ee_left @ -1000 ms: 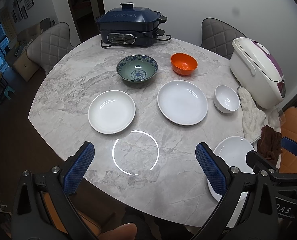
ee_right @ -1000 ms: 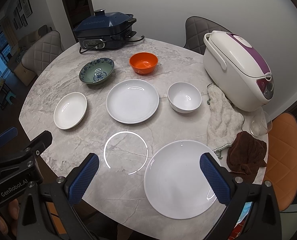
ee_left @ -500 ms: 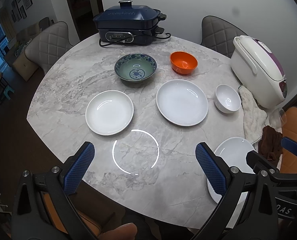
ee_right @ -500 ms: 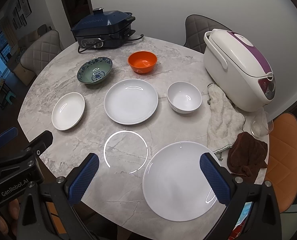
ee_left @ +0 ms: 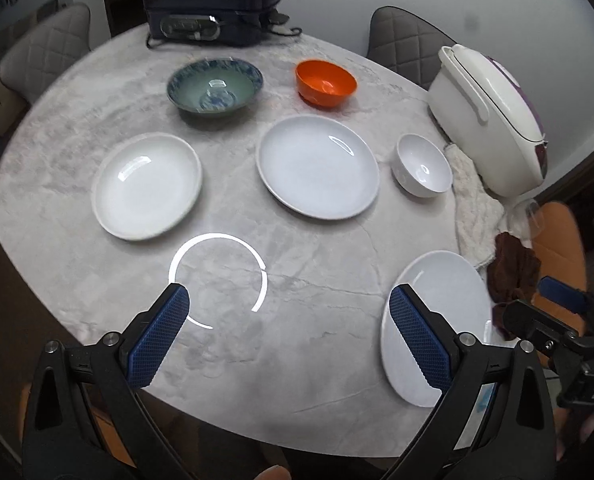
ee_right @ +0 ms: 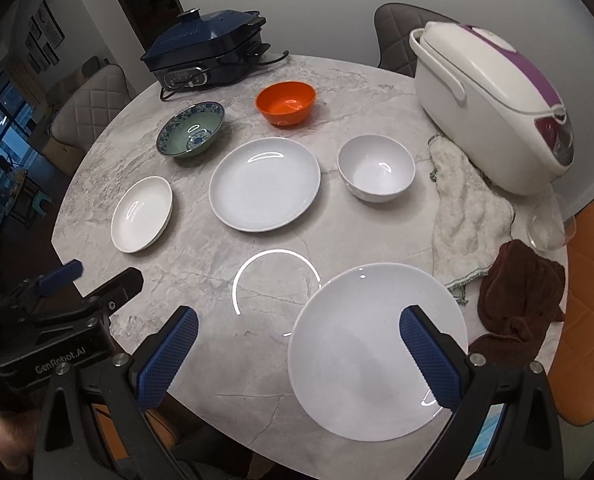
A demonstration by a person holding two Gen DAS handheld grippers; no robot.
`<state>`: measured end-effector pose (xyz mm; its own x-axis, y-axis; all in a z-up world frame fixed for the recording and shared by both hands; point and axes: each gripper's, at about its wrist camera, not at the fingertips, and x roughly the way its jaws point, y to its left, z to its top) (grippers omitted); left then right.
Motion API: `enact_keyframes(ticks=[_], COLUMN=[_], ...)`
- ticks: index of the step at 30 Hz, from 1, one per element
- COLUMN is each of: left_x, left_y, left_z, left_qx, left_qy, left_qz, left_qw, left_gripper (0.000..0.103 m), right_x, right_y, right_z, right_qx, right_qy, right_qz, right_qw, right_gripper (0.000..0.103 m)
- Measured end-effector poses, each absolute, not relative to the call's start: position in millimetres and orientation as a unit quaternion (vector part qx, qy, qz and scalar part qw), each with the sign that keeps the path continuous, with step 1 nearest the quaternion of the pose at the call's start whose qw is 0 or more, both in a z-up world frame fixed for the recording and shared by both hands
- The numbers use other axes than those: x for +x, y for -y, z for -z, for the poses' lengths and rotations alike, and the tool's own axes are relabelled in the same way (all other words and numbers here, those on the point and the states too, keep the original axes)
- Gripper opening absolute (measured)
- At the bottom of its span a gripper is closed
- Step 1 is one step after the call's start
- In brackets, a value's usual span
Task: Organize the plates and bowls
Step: 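Roll the right gripper and close it on the large white plate's rim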
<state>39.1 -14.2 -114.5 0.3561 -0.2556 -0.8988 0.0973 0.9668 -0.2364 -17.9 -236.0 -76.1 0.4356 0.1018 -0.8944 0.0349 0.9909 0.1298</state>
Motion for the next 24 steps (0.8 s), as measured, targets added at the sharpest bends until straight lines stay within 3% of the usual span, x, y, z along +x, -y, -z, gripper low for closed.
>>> enact_keyframes(ticks=[3,7,10,12,16,21,24], left_x=[42,35,48,55,59,64,66], left_y=[31,61,81,89,111,136,147], left_z=[161,192,219,232,246,262,272], left_qx=[-0.055,-0.006,-0.026,-0.065,-0.046,-0.045,-0.042], left_qy=[-0.591,-0.575,-0.638,-0.657,-0.646,-0.651,-0.652], left_qz=[0.156,0.191,0.211,0.215,0.233,0.264,0.277], left_qw=[0.790,0.795,0.740,0.720,0.726,0.710,0.704], left_gripper=[0.102,0.102,0.102,0.101,0.101,0.100,0.092], right_x=[-38,-66,-87,-99,-118,-129,-127], right_y=[283,367,414,434,457,470,481], right_z=[104,156,188,202,222,242,256], right_qx=[0.113,0.253,0.338,0.359,0.405,0.423,0.434], right_qy=[-0.529,-0.538,-0.532,-0.532,-0.522,-0.514,-0.511], right_qz=[-0.036,-0.051,-0.071,-0.072,-0.086,-0.104,-0.111], right_qw=[0.840,0.802,0.773,0.764,0.746,0.739,0.734], right_gripper=[0.102,0.093,0.092,0.091,0.088,0.076,0.067])
